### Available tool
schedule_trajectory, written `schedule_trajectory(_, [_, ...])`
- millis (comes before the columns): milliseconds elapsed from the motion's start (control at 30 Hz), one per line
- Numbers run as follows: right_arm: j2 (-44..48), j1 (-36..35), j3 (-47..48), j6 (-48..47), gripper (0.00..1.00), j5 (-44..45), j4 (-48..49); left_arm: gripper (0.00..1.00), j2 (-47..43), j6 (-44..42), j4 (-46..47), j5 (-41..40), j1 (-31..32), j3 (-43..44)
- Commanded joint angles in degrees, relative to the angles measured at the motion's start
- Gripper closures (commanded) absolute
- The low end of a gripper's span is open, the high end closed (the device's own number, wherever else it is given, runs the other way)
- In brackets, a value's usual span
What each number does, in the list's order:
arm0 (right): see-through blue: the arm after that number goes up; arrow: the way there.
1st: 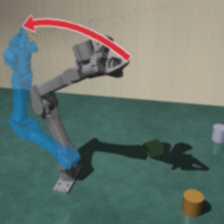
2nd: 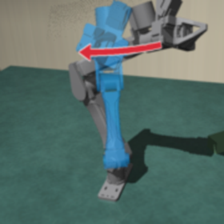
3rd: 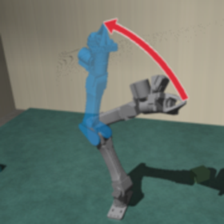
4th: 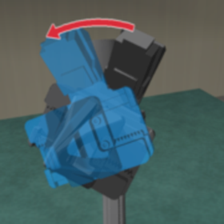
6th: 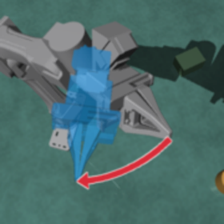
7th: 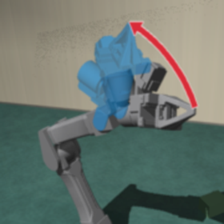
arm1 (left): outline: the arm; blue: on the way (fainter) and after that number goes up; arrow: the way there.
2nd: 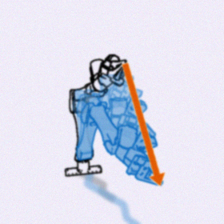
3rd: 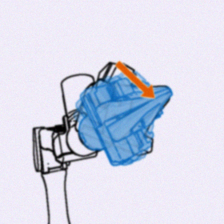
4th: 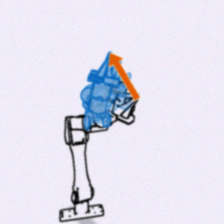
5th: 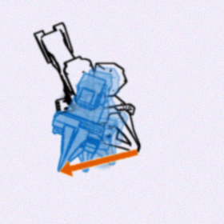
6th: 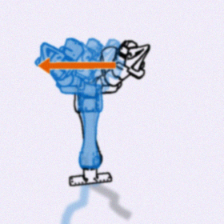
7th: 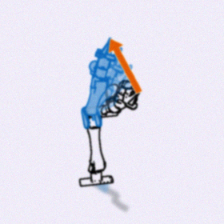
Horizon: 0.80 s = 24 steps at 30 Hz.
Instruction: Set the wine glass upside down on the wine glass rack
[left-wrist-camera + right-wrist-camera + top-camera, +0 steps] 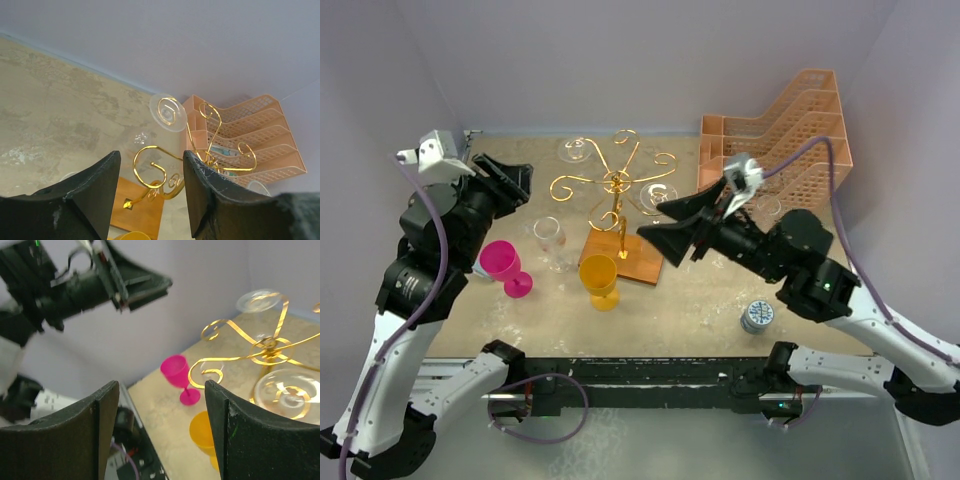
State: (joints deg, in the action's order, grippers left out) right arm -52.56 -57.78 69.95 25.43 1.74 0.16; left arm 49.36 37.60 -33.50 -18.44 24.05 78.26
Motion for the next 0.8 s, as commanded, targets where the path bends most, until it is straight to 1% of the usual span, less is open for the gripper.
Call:
schedule_trajectory(0, [-3.06,-5.98,-3.06,-6.64,0.29,-8.22,3.3,0.49,-1.68,-2.84,-1.89,-1.27,-0.32,-0.39])
schedule_trajectory(100, [-6.56,-16.47,-3.49,-6.77,0.29,0.96,3.63,0.49,-1.76,-3.81,-2.8,-2.42,-0.26,0.01])
schedule_trajectory(167, [-9.99,-22.57,-2.02,-6.87,0.29,6.83,2.21,0.49,-1.65,-4.35,-3.34,-3.2,-0.32,0.35])
schedule_trajectory(233, [-13.47,-25.5,-0.2,-6.39,0.29,12.93,0.29,0.49,-1.48,-4.66,-3.98,-4.02,-0.25,0.84])
schedule_trajectory(367, [-19.56,-27.65,2.56,-4.79,0.3,22.83,-3.12,0.49,-1.6,-4.83,-5.32,-6.47,-0.26,1.9])
schedule_trajectory(567, [-29.55,-28.6,7.18,-2.41,0.29,32.76,-10.87,0.48,-2.87,-5.08,-7.42,-10.75,-0.31,4.07])
schedule_trajectory(767, [-37.54,-28.62,10.99,4.68,0.28,44.14,-18.36,0.47,-4.55,-5.76,-8.27,-12.98,-0.27,5.84])
